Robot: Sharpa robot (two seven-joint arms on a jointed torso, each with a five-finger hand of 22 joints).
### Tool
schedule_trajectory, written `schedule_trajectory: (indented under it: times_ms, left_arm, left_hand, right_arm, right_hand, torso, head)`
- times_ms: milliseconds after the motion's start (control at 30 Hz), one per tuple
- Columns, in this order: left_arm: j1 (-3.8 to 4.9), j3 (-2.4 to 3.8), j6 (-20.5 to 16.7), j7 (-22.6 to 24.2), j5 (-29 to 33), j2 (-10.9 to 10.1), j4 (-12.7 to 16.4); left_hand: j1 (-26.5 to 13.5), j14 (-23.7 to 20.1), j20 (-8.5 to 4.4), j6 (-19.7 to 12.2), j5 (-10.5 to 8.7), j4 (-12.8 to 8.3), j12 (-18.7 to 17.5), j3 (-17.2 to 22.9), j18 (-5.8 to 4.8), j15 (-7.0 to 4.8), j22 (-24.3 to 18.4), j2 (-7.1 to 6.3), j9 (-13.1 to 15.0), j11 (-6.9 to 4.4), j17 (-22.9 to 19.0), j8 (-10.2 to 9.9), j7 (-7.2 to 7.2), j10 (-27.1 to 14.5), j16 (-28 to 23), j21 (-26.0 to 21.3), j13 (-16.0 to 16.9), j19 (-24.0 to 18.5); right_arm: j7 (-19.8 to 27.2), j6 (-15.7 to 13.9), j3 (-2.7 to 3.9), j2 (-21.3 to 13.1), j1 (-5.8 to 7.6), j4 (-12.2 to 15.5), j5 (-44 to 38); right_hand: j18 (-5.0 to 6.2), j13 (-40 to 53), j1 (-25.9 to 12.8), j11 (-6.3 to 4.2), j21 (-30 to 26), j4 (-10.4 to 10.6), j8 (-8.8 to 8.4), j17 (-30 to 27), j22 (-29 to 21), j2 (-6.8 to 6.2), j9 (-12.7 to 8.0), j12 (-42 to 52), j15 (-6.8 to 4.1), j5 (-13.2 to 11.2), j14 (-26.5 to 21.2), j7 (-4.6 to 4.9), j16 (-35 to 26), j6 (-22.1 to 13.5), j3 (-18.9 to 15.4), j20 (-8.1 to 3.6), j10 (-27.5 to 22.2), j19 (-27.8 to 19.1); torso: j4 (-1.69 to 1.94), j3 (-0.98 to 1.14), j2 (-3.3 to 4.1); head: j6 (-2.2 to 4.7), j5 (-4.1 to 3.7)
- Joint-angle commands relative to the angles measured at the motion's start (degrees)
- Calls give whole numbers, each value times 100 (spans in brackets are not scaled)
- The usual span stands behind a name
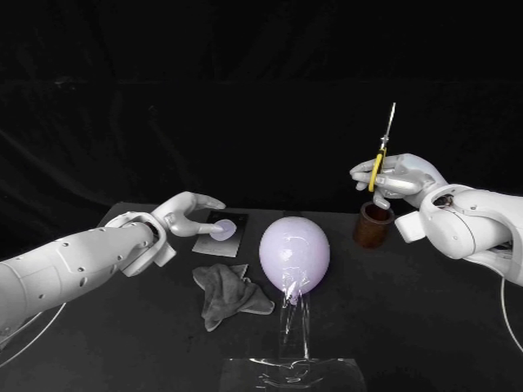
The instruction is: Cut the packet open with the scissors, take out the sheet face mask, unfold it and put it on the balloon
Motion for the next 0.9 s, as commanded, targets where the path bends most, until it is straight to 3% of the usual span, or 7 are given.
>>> schedule_trajectory:
  times_ms: [33, 67, 233, 667, 800, 833, 900]
  left_arm:
    - [-118, 0, -437, 231, -1222, 129, -107]
    - [-145, -2, -446, 204, -1332, 166, -149]
    - [-228, -9, -343, -17, -1879, 369, -433]
    - [-265, -12, -55, -382, -2404, 776, -1114]
    - [-264, -4, 104, -462, -2389, 910, -1300]
    - [-263, -2, 139, -483, -2386, 939, -1339]
    - [-261, 5, 216, -534, -2381, 1008, -1430]
  left_hand:
    - [-19, -560, -2, -364, 3, 16, -46, -267, -59, -21, -15, -170, -108, -101, -193, -119, -48, -705, -38, -75, -29, -227]
    - [-24, -965, -3, -775, 10, 33, -71, -560, -60, -57, -36, -420, -231, -191, -334, -252, -136, -1190, -69, -131, -55, -450]
    - [-108, -1401, -11, -1365, 28, 65, -119, -924, -44, -119, -40, -811, -403, -339, -490, -423, -277, -1958, -98, -140, -101, -647]
    - [-146, -1632, -33, -1670, 31, 55, -138, -989, -23, -210, -44, -872, -487, -386, -572, -503, -305, -2390, -111, -145, -124, -741]
    - [-157, -1548, -33, -1605, 34, 53, -110, -947, -17, -240, -41, -842, -461, -258, -534, -479, -193, -2275, -84, -140, -104, -736]
    - [-129, -1393, -37, -1499, 32, 29, -70, -869, 8, -259, -20, -779, -422, -79, -472, -440, -30, -2105, -32, -110, -80, -638]
    - [-106, -1291, -38, -1429, 31, 51, -66, -804, 22, -258, -4, -721, -393, -14, -432, -413, 30, -2026, -3, -85, -77, -564]
  right_arm:
    - [66, 204, 3, -47, -39, 132, 723]
    - [33, 211, 3, -57, -49, 161, 745]
    - [-123, 225, 2, -93, -95, 296, 807]
    - [-353, 233, 2, -134, -156, 535, 706]
    - [-387, 242, 2, -131, -162, 568, 668]
    - [-393, 243, 2, -131, -163, 575, 655]
    - [-403, 244, 2, -134, -164, 592, 632]
  right_hand:
    - [30, -10, 10, -659, 15, 24, 12, 13, -4, 62, 187, 773, -32, 18, 162, 2, -26, -49, 1, -5, 1240, 49]
    - [30, -10, 10, -659, 15, 24, 12, 13, -4, 62, 187, 773, -32, 18, 162, 2, -26, -49, 1, -5, 1240, 49]
    - [33, -13, 8, -658, 1, 27, 12, 7, -17, 66, 189, 766, -31, 18, 162, 3, -29, -51, 0, -5, 1245, 44]
    - [31, -18, 11, -659, 6, 27, 11, 2, -10, 78, 194, 752, -31, 18, 165, 2, -32, -56, 3, -5, 1256, 55]
    - [27, -20, 14, -660, 19, 24, 12, 13, 5, 84, 199, 746, -32, 18, 170, 2, -28, -56, 5, -6, 1268, 69]
    - [27, -20, 14, -660, 19, 24, 12, 13, 5, 84, 199, 746, -32, 18, 170, 2, -28, -56, 5, -6, 1268, 69]
    - [27, -20, 14, -660, 19, 24, 12, 13, 5, 84, 199, 746, -32, 18, 170, 2, -28, -56, 5, -6, 1268, 69]
  torso:
    - [-5, -5, 8]
    - [-7, -7, 11]
    - [-13, -10, 15]
    - [-19, -10, 24]
    - [-28, -17, 33]
    - [-27, -19, 31]
    - [-31, -23, 44]
  head:
    - [-59, 101]
    - [-60, 109]
    - [-92, 143]
    - [-129, 155]
    - [-138, 136]
    - [-140, 135]
    - [-148, 140]
